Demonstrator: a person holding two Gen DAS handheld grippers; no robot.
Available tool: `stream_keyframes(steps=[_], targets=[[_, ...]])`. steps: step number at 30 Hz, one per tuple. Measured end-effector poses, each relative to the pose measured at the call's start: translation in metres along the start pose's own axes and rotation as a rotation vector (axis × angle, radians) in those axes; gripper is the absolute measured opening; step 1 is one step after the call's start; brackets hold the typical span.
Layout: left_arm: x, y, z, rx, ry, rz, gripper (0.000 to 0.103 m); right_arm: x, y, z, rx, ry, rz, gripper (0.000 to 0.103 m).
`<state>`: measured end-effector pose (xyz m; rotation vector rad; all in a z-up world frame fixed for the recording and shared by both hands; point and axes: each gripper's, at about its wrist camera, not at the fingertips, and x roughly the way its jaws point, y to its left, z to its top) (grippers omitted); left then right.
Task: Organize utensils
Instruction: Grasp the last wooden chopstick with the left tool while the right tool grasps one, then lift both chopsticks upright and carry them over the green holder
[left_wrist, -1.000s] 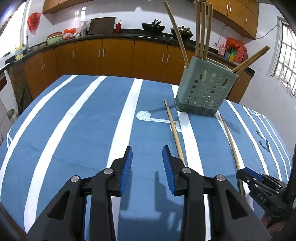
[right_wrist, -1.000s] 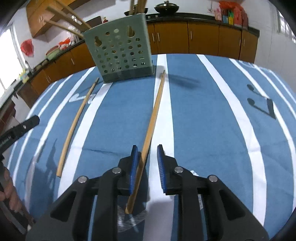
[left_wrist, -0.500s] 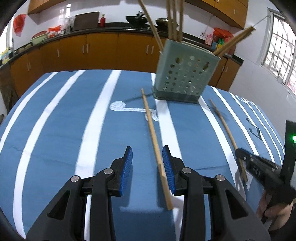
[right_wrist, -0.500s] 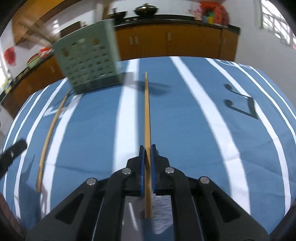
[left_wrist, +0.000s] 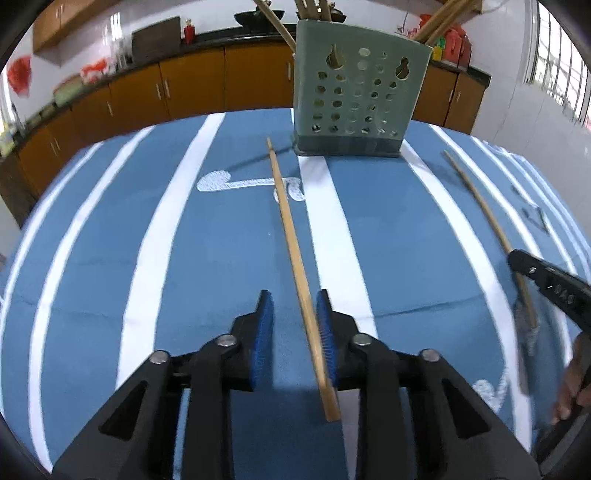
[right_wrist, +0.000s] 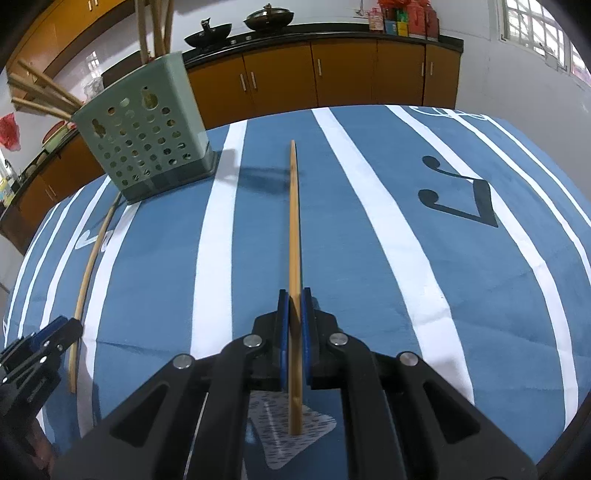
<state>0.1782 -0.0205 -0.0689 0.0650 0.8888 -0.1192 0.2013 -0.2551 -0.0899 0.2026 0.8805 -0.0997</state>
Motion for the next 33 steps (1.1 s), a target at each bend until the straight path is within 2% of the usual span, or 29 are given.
stream_keyframes(steps=[2,4,10,15,33], targets=[[0.001,0.004,0.002,-0.011,0.002,0.008,0.007,0.000,0.002,0.000,-0.012,0.004,0.003,0.008],[0.003,0.013,0.006,-0.032,0.008,0.006,0.007,0.001,0.006,0.002,-0.029,0.013,0.010,0.008],[0.013,0.051,0.020,-0.104,0.010,0.068,0.007,0.007,0.021,0.009,-0.091,0.026,0.027,0.008],[0.020,0.072,0.029,-0.142,0.005,0.031,0.008,0.014,0.028,0.017,-0.125,0.007,0.014,0.008],[0.024,0.075,0.031,-0.136,-0.014,0.010,0.009,0.020,0.024,0.020,-0.132,-0.009,0.015,0.008]])
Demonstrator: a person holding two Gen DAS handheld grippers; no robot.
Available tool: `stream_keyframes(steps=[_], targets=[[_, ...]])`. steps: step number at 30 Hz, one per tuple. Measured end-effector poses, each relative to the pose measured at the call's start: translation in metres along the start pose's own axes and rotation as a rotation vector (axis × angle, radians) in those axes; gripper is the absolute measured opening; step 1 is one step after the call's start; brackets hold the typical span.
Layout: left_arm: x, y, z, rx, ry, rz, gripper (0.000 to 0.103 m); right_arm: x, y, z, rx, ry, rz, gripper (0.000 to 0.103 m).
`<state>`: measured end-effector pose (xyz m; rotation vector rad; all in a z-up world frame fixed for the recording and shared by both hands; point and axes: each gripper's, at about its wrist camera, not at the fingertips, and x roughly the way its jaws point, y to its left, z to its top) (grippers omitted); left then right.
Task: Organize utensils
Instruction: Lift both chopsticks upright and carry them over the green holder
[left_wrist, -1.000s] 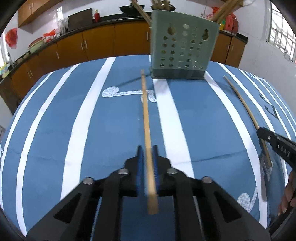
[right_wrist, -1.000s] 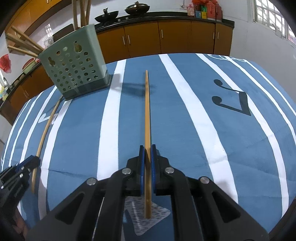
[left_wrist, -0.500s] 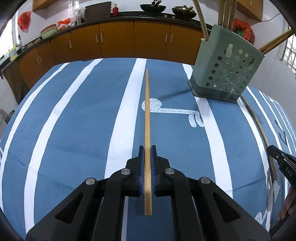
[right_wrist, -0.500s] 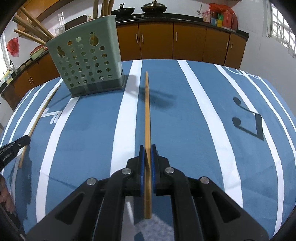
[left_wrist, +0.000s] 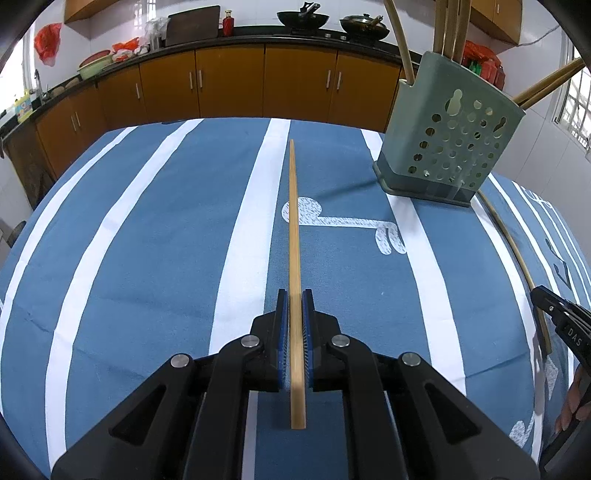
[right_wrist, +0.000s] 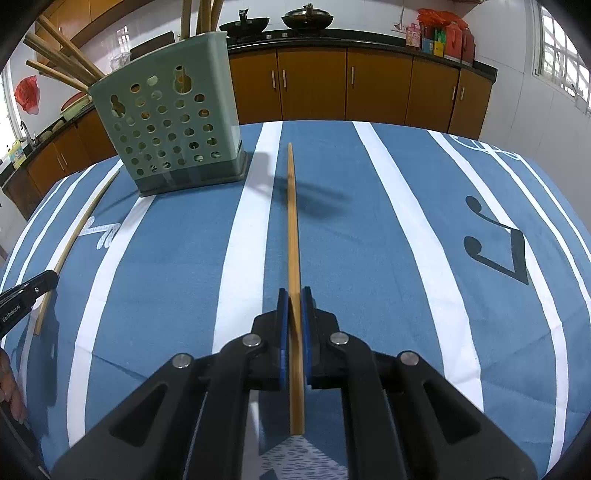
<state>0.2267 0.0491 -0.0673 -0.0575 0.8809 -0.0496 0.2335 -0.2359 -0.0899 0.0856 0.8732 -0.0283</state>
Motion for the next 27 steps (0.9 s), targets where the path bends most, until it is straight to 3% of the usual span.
stream_keyframes(steps=[27], targets=[[-0.0014,-0.0003,-0.0019,0.004,0.001,0.002,0.009,-0.0014,0.0006,-0.0037,0.002,0.000,0.007,0.009]])
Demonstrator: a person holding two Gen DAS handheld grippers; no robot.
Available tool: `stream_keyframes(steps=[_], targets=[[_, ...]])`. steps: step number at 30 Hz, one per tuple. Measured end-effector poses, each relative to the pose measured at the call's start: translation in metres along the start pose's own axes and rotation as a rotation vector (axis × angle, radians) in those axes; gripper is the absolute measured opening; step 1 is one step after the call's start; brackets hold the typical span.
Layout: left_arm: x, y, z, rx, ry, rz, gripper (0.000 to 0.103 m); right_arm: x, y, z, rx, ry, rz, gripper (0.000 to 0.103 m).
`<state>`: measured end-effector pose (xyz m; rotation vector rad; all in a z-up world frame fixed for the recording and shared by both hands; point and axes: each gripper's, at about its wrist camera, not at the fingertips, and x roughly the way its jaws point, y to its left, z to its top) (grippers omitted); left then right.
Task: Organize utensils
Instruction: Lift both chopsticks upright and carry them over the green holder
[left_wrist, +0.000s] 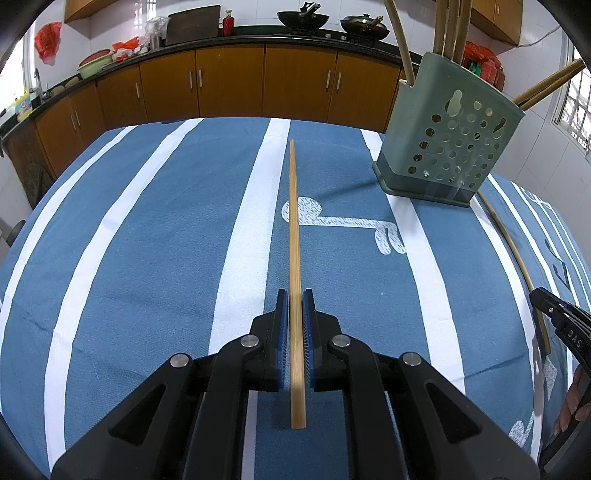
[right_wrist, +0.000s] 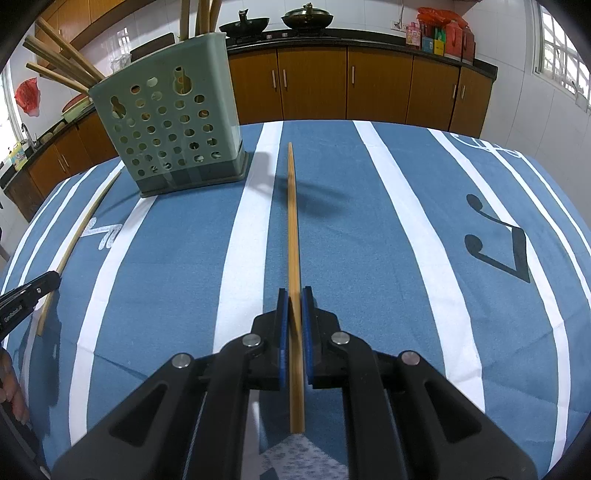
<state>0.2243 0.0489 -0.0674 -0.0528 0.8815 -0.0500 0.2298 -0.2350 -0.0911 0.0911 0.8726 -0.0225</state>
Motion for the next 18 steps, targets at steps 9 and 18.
stream_keyframes(steps=[9,18], targets=[[-0.005,-0.004,-0.006,0.023,0.003,-0.007,0.009,-0.004,0.001,-0.007,-0.007,0.002,0.012,0.009],[-0.021,0.003,-0.003,0.031,-0.016,-0.013,0.008,-0.033,-0.008,0.002,0.016,-0.078,0.036,0.008]])
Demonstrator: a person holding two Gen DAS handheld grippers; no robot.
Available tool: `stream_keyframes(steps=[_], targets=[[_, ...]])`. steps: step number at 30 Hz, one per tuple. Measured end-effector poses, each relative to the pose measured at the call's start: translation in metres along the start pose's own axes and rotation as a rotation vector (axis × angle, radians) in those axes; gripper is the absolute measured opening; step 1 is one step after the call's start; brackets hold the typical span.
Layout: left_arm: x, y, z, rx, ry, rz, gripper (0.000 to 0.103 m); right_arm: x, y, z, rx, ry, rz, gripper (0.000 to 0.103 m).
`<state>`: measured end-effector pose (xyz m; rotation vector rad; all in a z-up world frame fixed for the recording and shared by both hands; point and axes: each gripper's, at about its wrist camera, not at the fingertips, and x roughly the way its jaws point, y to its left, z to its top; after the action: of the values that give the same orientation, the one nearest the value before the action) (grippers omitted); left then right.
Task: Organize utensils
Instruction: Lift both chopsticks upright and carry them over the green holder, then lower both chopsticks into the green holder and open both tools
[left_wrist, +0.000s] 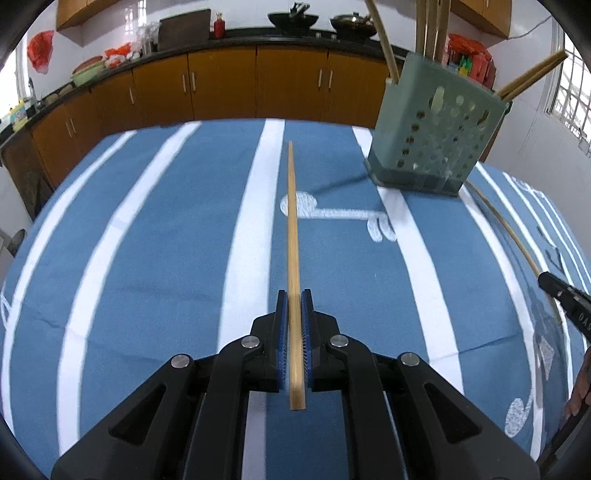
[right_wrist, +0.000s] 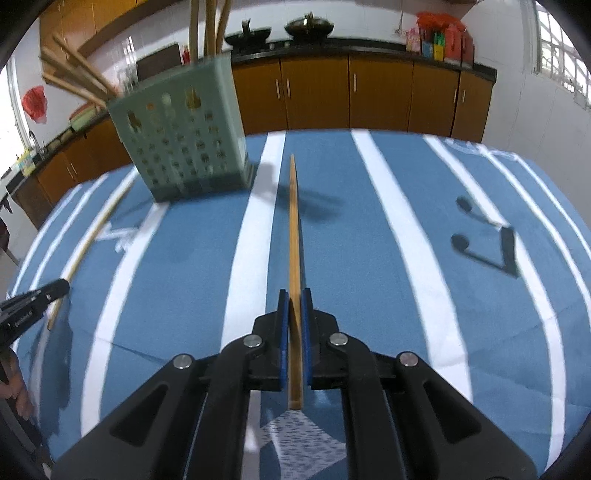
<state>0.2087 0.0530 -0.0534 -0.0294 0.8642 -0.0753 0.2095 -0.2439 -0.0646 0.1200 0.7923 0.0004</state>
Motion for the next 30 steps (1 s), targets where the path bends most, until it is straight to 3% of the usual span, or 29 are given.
stream_keyframes(steps=[14,24,30], targets=[[-0.088,0.012,0.049,-0.024,-0.259,-0.051,0.007,-0.085,-0.010,0.056,0.014,-0.296,-0.006,0.008],[-0.110,0.010,0.068,-0.017,-0.334,-0.068,0.007,-0.101,-0.005,0.078,-0.009,-0.366,-0.003,0.008],[-0.128,0.000,0.078,0.023,-0.372,-0.101,0.007,-0.126,0.000,0.100,-0.024,-0.409,0.062,0.008]])
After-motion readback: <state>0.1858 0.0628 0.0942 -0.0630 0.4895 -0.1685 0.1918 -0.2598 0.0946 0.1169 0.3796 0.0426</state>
